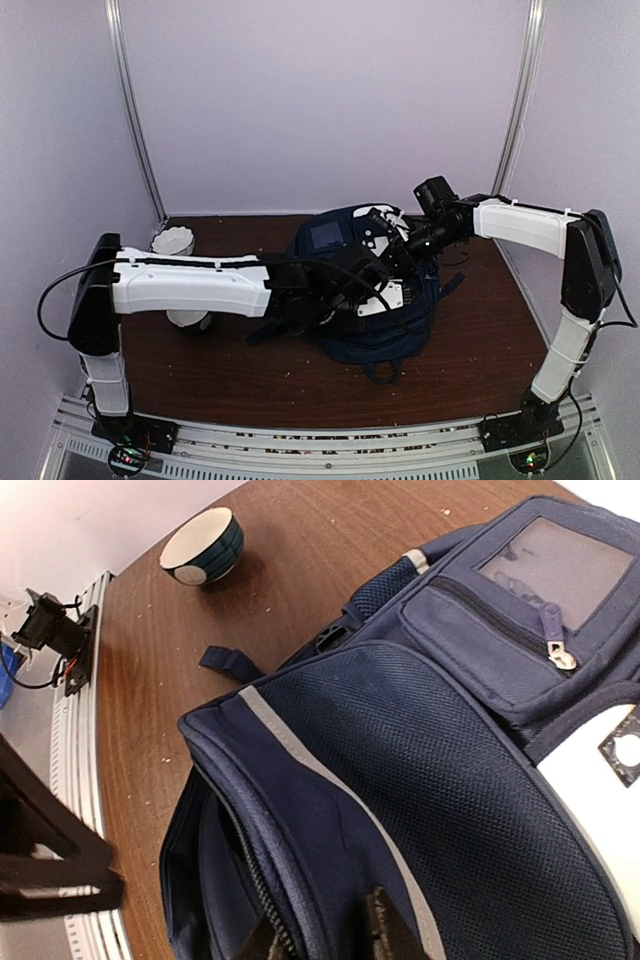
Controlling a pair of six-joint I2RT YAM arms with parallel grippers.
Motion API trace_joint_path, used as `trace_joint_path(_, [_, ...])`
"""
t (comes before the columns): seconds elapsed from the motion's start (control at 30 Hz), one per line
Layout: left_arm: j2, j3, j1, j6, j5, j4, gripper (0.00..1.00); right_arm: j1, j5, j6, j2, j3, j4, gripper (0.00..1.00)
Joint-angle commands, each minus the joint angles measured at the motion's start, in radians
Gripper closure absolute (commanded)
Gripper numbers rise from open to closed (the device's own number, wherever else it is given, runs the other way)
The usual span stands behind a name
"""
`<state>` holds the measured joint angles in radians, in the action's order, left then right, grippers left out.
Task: Pack the student bag
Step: Place the pen in the upper front pocket of the bag, then put down the upper front pocket of the student bag, then adjust the upper front pocket of the student bag.
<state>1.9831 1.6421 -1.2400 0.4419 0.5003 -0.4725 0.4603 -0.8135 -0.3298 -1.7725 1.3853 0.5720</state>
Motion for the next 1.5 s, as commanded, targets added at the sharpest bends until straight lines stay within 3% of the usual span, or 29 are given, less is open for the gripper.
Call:
trace_joint_path(0.0, [-0.169, -0.147, -0.015, -0.122, -0.089, -0.001, 0.56, -0.002, -0.048, -0.118, -0.042, 0.074, 0.132, 0.74])
trace_joint_path(0.23, [-0.303, -0.322, 0.061, -0.234, -0.045, 0.059, 0.56, 0.031, -0.058, -0.366, -0.097, 0.161, 0.401, 0.51])
trace_joint_path(0.5, [-0.355, -0.458, 0.266, -0.231, -0.256, 0.204, 0.63, 0.102, 0.027, -0.587, -0.088, 0.210, 0.602, 0.31])
trace_joint_path(0.63, [-0.341, -0.488, 0.342, -0.156, -0.418, 0.264, 0.66, 0.105, 0.015, -0.551, -0.071, 0.206, 0.582, 0.40])
trace_joint_path(0.83, [-0.290, -0.547, 0.433, 0.038, -0.577, 0.377, 0.64, 0.097, 0.062, -0.488, -0.067, 0.184, 0.491, 0.49])
trace_joint_path(1.0, [-0.215, -0.472, 0.457, 0.147, -0.697, 0.309, 0.63, 0.083, 0.053, -0.472, -0.087, 0.187, 0.484, 0.50])
trace_joint_path(1.47, [-0.029, -0.316, 0.462, 0.271, -0.731, 0.281, 0.65, 0.045, 0.038, -0.421, -0.109, 0.189, 0.466, 0.51])
